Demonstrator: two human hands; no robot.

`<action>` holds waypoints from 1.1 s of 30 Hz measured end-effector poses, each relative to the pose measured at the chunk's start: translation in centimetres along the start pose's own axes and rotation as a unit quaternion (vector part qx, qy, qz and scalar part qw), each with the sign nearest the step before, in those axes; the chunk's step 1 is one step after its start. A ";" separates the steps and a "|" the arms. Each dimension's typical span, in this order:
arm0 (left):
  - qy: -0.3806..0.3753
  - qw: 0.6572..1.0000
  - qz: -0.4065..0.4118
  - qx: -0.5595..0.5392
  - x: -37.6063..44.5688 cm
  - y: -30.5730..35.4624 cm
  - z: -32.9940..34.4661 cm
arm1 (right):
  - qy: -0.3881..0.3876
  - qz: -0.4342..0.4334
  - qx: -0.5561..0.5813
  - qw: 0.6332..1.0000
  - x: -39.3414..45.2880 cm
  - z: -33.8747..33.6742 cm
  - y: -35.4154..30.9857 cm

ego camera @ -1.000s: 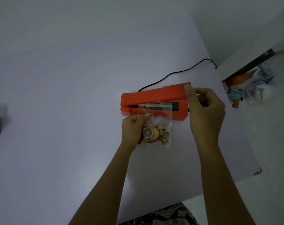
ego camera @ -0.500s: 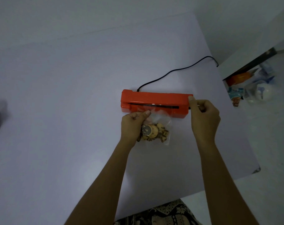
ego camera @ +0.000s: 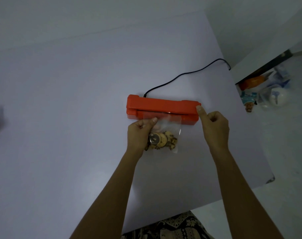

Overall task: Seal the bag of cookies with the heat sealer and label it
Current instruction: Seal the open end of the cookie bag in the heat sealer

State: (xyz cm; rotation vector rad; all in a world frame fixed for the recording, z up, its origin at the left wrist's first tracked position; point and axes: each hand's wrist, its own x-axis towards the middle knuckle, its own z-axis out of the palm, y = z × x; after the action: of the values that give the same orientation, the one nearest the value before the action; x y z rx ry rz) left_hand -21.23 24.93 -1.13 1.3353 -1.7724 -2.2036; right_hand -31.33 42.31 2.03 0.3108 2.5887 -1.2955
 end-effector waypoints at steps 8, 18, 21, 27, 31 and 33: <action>-0.006 1.000 0.010 0.000 0.3 -0.6 -0.1 | -0.022 0.020 -0.004 1.000 0.6 -0.3 -0.1; -0.070 0.996 0.004 0.062 0.9 -1.4 -1.4 | -0.019 0.032 -0.005 0.999 0.6 -0.5 0.1; -0.080 0.993 0.014 0.085 1.2 -1.6 -1.9 | -0.022 0.036 -0.005 0.999 0.7 -0.5 0.1; -0.078 0.993 0.010 0.089 1.3 -1.6 -1.9 | -0.026 0.039 -0.014 0.999 0.7 -0.6 0.0; -0.087 0.993 0.008 0.083 1.3 -1.6 -2.0 | -0.033 0.034 -0.019 0.999 0.7 -0.8 -0.2; -0.087 0.993 0.005 0.081 1.3 -1.6 -2.1 | -0.033 0.035 -0.019 0.999 0.6 -0.8 -0.3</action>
State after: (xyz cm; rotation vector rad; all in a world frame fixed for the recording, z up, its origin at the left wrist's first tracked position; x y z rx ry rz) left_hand -20.04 23.22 -3.19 1.1883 -2.0539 -2.2776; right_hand -32.11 42.86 2.51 0.3435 2.5204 -1.2099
